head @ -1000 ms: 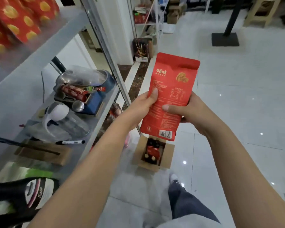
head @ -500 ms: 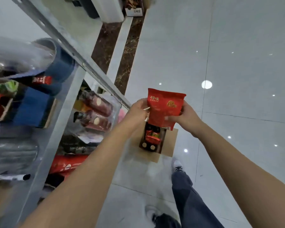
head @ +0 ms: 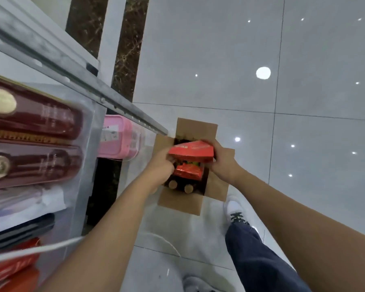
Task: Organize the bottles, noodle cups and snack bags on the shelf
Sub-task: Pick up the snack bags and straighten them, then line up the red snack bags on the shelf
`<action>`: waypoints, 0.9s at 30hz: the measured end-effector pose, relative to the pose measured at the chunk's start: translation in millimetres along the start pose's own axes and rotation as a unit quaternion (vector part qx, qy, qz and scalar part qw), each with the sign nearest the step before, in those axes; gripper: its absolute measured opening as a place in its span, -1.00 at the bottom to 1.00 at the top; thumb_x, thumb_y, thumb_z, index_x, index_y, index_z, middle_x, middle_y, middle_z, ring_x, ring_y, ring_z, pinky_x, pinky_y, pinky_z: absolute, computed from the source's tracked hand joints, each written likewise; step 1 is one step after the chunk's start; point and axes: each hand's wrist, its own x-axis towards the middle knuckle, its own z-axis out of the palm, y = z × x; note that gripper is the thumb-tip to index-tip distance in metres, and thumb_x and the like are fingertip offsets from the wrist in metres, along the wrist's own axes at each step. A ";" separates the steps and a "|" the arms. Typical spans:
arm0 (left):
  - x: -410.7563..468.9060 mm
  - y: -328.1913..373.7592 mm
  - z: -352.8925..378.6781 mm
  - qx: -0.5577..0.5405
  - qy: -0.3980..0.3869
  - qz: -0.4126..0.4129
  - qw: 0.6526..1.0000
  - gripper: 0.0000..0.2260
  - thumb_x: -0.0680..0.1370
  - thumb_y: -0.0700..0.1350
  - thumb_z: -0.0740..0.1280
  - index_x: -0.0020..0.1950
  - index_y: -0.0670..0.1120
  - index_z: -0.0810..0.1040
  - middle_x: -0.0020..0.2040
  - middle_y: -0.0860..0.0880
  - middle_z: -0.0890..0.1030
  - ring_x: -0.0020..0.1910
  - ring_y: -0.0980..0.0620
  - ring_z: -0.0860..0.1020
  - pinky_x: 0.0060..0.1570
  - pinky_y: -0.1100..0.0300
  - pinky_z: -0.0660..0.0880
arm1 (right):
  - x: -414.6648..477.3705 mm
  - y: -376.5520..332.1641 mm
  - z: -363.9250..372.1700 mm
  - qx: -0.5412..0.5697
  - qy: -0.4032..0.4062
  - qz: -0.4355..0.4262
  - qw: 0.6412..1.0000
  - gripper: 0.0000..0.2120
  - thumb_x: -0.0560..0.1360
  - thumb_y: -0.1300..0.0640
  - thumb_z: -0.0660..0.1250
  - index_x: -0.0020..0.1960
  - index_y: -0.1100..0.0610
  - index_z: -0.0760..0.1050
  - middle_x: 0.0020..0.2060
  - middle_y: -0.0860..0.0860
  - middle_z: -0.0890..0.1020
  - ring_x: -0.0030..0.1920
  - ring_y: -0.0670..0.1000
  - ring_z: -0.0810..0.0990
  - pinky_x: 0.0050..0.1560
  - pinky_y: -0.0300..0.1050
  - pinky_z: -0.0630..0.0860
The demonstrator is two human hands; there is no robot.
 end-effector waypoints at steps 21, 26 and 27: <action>-120.4 57.2 -8.7 -0.240 0.148 0.121 0.952 -0.48 0.56 -0.53 0.04 0.38 -0.13 0.47 0.32 -0.05 0.55 0.33 0.06 0.49 0.24 0.39 0.40 | -102.3 -129.1 -12.7 0.068 0.084 -0.039 0.993 -0.52 0.59 0.27 0.29 0.49 0.08 0.35 0.43 -0.02 0.44 0.44 -0.04 0.39 0.31 -0.22 0.32; -272.4 129.9 -65.6 -0.294 0.141 0.262 0.908 -0.45 0.55 -0.55 0.03 0.37 -0.09 0.45 0.30 -0.01 0.54 0.39 0.04 0.46 0.45 0.17 0.33 | -228.8 -267.3 -44.6 0.160 0.151 -0.146 0.964 -0.52 0.59 0.33 0.29 0.46 0.05 0.38 0.41 -0.07 0.47 0.43 -0.15 0.40 0.35 -0.26 0.41; -306.2 140.5 -80.8 -0.286 0.144 0.292 0.901 -0.46 0.56 -0.54 0.05 0.39 -0.09 0.44 0.32 0.00 0.54 0.40 0.05 0.46 0.44 0.19 0.33 | -257.1 -296.9 -51.0 0.167 0.157 -0.176 0.957 -0.53 0.59 0.31 0.31 0.46 0.05 0.39 0.41 -0.07 0.47 0.43 -0.16 0.41 0.39 -0.22 0.41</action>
